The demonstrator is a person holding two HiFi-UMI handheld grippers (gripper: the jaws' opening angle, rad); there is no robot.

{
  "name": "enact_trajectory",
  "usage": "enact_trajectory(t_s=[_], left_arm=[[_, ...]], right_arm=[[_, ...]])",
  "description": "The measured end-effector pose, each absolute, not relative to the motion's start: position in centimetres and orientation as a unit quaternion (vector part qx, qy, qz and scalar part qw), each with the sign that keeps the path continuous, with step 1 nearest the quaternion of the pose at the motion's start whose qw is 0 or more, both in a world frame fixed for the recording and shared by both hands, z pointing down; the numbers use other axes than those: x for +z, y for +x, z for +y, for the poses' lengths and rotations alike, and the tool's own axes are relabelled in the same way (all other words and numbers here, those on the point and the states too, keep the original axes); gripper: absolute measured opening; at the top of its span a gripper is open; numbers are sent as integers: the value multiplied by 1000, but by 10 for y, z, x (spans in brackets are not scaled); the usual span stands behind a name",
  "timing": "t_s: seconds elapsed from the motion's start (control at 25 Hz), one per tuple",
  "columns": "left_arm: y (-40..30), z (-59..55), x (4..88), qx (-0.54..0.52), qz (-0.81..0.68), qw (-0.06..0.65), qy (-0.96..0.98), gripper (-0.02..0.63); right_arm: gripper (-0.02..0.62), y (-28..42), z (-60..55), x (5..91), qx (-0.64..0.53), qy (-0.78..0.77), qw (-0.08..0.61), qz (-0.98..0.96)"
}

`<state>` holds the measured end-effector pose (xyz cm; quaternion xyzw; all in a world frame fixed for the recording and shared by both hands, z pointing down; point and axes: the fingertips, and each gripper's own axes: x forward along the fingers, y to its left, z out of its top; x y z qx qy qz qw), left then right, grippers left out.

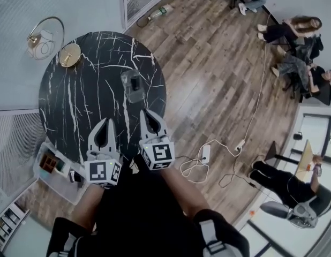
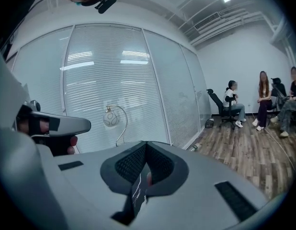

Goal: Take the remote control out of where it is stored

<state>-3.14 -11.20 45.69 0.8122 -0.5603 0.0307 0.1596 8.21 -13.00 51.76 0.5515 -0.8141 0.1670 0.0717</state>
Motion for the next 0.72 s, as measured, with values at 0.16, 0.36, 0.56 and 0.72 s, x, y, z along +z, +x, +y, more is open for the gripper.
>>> enact_trajectory(t_s=[0.16, 0.36, 0.56, 0.72], left_arm=[[-34, -126, 466, 39, -559, 156, 814, 9], [-39, -143, 479, 43, -558, 164, 812, 8], [-39, -156, 496, 50, -551, 176, 814, 8], [-37, -162, 507, 51, -546, 186, 815, 8]], right_arm=[[2, 79, -150, 532, 178, 556, 77, -809], [2, 78, -174, 559, 187, 557, 93, -804], [3, 80, -199, 589, 193, 566, 112, -794], [5, 79, -214, 608, 205, 566, 130, -788]])
